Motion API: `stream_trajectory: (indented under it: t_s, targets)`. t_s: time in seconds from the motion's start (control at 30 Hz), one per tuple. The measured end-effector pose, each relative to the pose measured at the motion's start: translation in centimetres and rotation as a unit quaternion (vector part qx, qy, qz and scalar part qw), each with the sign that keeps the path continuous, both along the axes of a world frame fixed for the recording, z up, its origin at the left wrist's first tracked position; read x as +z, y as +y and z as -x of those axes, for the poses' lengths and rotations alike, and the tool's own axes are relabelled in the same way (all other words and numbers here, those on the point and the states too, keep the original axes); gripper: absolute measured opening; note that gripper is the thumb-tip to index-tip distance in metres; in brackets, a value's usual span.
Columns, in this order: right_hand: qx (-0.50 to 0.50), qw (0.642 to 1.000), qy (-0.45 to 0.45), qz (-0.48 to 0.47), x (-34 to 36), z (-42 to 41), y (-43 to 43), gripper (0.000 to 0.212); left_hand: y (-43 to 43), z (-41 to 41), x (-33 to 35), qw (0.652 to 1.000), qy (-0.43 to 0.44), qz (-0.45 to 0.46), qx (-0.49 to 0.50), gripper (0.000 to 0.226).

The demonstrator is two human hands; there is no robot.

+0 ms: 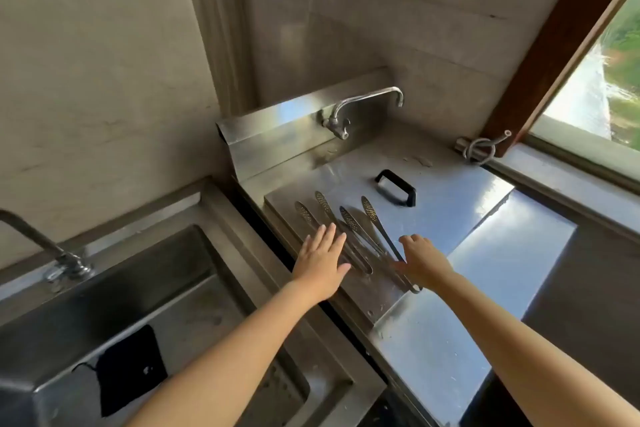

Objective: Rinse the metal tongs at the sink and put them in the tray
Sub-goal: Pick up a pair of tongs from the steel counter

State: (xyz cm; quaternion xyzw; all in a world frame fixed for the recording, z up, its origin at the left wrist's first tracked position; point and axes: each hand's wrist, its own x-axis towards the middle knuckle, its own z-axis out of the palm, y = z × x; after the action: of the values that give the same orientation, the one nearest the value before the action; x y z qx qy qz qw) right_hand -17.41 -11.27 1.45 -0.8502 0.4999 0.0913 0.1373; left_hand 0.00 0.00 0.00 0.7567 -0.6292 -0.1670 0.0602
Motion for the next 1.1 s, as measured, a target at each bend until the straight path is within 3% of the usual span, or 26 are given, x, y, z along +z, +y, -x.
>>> stream_trajectory:
  t_s: [0.27,0.8,0.9,0.97,1.03,1.1]
  targets:
    - [-0.046,0.997,-0.059,0.006,-3.1,-0.2,0.5,0.029,2.0,3.0,-5.0,0.996,-0.075,-0.006,0.051,0.068]
    - [-0.07,0.978,-0.189,0.05,-3.0,-0.2,0.7,0.029,2.4,2.6,-6.3,0.997,-0.033,-0.044,0.048,0.07]
    - [-0.038,0.972,-0.224,0.053,-1.1,-0.8,0.8,0.027,2.4,1.2,-4.8,0.996,0.049,-0.051,0.05,0.067]
    - [-0.012,0.966,-0.251,0.053,0.4,-1.6,1.3,0.023,2.8,-0.3,-3.4,0.982,0.161,-0.035,0.089,0.068]
    - [0.011,0.956,-0.29,0.047,2.2,-2.9,2.0,0.02,3.5,-2.0,-1.4,0.934,0.316,0.003,0.169,0.069]
    - [0.041,0.944,-0.325,0.037,4.2,-4.6,3.1,0.018,4.5,-4.0,1.3,0.84,0.48,0.067,0.245,0.07]
